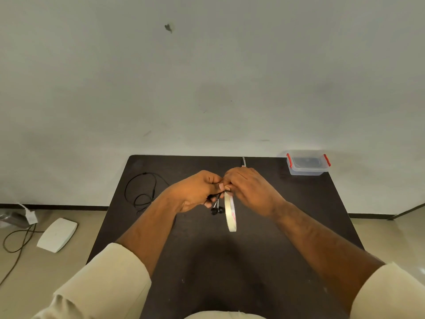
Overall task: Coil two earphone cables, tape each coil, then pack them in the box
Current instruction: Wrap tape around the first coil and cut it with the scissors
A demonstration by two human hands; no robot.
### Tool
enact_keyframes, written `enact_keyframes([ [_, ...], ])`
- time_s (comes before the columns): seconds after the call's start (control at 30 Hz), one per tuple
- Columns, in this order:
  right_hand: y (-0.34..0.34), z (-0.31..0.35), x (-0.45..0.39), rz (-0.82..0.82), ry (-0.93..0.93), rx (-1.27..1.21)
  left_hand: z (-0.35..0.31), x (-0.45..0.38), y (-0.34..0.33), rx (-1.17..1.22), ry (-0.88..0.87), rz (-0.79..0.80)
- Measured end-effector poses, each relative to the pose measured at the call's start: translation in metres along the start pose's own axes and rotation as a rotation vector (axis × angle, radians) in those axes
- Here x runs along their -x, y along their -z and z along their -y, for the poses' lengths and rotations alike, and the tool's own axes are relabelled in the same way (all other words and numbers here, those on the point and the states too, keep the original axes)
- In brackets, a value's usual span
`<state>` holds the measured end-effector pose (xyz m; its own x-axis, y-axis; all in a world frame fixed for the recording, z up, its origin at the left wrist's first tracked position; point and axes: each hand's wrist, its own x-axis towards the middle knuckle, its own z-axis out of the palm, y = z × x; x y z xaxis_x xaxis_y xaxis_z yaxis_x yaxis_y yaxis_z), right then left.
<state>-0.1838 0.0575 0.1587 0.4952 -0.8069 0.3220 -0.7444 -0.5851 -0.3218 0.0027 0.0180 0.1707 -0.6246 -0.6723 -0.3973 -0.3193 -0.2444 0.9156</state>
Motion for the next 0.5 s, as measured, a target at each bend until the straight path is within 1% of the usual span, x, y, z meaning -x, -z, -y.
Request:
enact_keyframes([
  [0.13,-0.005,-0.002,0.001,-0.001,0.042,0.004,0.002,0.0,0.004,0.138,0.072,0.098],
  [0.27,-0.009,-0.001,0.004,-0.068,0.069,0.001,0.002,-0.001,0.004,0.222,0.097,0.119],
  [0.4,-0.008,0.0,0.007,-0.111,0.114,0.039,-0.001,-0.003,-0.001,0.162,0.115,0.065],
  [0.43,-0.009,-0.001,0.008,-0.106,0.094,0.033,-0.002,-0.004,-0.002,0.128,0.117,0.033],
  [0.5,-0.011,0.0,0.008,-0.093,-0.023,-0.049,-0.004,-0.005,-0.006,0.055,0.113,-0.027],
])
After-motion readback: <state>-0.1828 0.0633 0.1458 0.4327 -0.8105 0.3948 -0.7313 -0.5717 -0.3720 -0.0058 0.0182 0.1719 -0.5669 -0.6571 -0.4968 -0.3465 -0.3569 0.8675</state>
